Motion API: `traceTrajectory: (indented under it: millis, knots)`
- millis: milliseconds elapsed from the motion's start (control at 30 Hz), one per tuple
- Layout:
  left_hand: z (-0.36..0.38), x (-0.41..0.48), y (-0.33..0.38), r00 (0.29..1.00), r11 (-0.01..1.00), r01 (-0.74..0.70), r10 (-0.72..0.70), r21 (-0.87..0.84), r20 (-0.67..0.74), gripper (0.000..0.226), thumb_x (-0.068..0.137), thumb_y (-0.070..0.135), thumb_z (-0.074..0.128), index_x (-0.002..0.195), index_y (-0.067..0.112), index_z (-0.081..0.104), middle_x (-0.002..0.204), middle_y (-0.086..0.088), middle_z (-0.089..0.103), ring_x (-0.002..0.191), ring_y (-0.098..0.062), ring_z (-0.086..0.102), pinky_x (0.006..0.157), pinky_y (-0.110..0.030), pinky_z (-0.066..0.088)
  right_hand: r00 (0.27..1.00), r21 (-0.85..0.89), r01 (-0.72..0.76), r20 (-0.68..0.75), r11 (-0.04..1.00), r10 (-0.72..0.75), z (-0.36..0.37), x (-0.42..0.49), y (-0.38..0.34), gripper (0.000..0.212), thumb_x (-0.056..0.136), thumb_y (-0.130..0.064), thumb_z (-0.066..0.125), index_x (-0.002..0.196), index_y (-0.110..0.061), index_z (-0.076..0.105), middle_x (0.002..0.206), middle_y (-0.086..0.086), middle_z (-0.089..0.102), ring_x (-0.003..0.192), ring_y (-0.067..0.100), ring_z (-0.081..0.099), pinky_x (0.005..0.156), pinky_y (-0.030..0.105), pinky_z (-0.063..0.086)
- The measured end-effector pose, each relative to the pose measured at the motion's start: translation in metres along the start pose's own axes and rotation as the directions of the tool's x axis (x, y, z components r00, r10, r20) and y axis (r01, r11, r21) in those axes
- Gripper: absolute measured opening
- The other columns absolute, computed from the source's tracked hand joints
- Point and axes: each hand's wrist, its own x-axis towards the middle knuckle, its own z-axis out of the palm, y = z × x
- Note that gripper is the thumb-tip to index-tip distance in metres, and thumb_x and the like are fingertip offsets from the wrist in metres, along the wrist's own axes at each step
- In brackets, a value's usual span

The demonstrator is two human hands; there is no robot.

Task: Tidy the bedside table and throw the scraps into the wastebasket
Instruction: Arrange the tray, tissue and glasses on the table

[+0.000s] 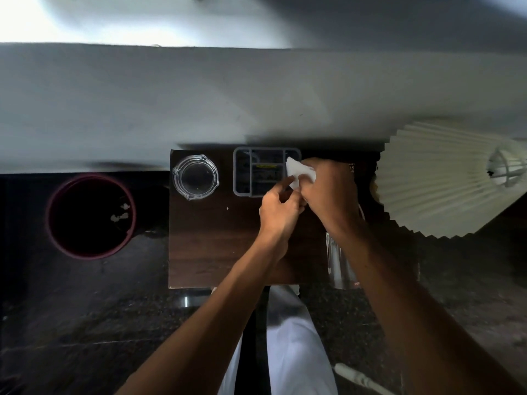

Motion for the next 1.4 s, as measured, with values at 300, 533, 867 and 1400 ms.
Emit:
traceTrajectory:
  millis: [300,533,867,1400]
  knots:
    - [-0.005,0.004,0.0,0.999,0.999,0.03,-0.031,0.032,0.016,0.034,0.105,0.019,0.048,0.136,0.014,0.061,0.115,-0.008,0.075,0.101,-0.018,0.075,0.097,-0.036,0.059,0.997,0.096,0.069,0.019,0.993,-0.071,0.009,0.018,-0.009,0.038,0.083,-0.009,0.068,0.121,-0.005,0.068,0.114,0.014,0.074,0.105,0.03,0.07,0.087,0.033,0.056]
    - [-0.004,0.004,-0.007,0.998,0.998,0.056,-0.056,-0.004,-0.005,0.038,0.104,0.022,0.053,0.142,0.016,0.055,0.119,-0.015,0.072,0.098,-0.021,0.073,0.092,-0.033,0.06,1.0,0.186,-0.012,0.015,0.982,0.009,0.007,0.015,0.002,0.043,0.087,-0.015,0.07,0.128,-0.008,0.064,0.123,0.012,0.068,0.111,0.023,0.066,0.089,0.026,0.052]
    - [-0.003,-0.027,-0.029,0.99,0.995,-0.101,0.1,-0.012,-0.098,0.029,0.104,0.009,0.05,0.128,0.024,0.056,0.099,-0.009,0.073,0.085,-0.016,0.072,0.087,-0.033,0.06,0.972,0.43,-0.206,-0.018,0.879,0.236,-0.005,-0.053,0.049,0.037,0.092,-0.013,0.067,0.129,-0.015,0.06,0.123,-0.004,0.065,0.094,-0.003,0.062,0.065,0.003,0.049]
    - [0.036,-0.03,-0.108,0.998,0.96,0.041,-0.025,0.277,-0.058,0.018,0.097,0.014,0.063,0.091,0.031,0.068,0.093,0.002,0.076,0.084,-0.009,0.074,0.066,-0.016,0.055,0.95,0.316,-0.31,0.138,0.897,0.28,0.007,-0.135,0.133,0.036,0.09,-0.011,0.067,0.126,-0.012,0.062,0.124,0.007,0.065,0.111,0.017,0.063,0.089,0.033,0.055]
